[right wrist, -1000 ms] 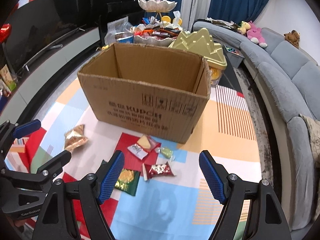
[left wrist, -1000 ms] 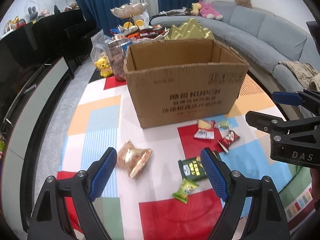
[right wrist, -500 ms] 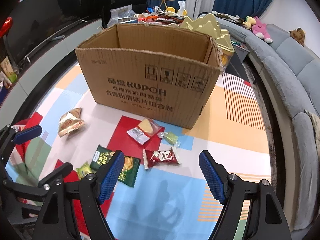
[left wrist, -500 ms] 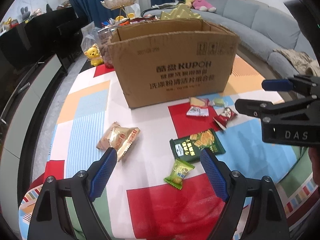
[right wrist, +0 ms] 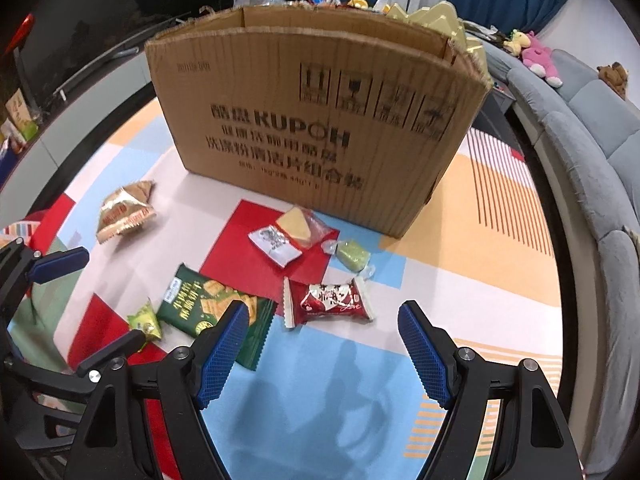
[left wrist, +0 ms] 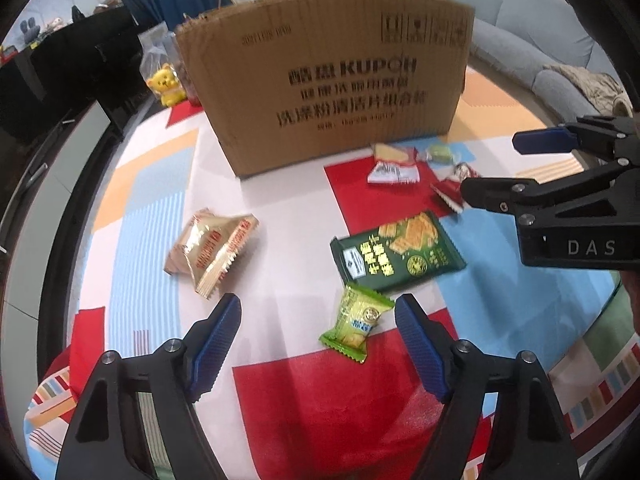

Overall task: Organize snacks
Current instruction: 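Grasp the small green candy with left tool while right tool grasps the red-white wafer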

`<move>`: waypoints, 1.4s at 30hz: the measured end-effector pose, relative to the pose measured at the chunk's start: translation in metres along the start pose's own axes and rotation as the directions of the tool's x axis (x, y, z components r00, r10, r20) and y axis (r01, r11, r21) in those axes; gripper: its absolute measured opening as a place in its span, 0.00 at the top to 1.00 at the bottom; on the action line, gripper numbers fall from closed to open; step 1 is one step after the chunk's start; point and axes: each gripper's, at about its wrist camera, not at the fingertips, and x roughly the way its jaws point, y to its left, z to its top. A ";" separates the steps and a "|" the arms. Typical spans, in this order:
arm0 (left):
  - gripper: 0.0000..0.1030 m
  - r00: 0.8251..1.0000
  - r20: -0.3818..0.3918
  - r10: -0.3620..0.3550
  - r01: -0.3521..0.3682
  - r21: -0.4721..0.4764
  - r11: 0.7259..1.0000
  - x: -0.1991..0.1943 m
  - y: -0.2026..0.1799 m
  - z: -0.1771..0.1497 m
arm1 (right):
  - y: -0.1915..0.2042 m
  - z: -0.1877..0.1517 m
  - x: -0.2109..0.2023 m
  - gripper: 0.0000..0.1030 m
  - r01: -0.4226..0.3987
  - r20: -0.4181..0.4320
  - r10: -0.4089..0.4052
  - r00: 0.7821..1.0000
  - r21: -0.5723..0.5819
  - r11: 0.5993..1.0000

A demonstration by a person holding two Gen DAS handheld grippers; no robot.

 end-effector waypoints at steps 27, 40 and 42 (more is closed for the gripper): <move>0.65 0.984 -0.160 -0.078 0.083 0.030 0.996 0.037 -0.019 0.012 | -0.023 0.017 0.056 0.39 -0.058 -0.190 0.072 0.979 0.077 0.995; 0.74 0.988 -0.143 -0.054 0.053 -0.012 0.999 0.036 -0.010 0.022 | -0.025 0.015 0.052 0.57 -0.060 -0.189 0.074 0.979 0.077 0.995; 0.74 0.989 -0.137 -0.049 0.048 -0.012 0.999 0.034 -0.006 0.017 | -0.023 0.015 0.051 0.58 -0.064 -0.190 0.077 0.979 0.076 0.995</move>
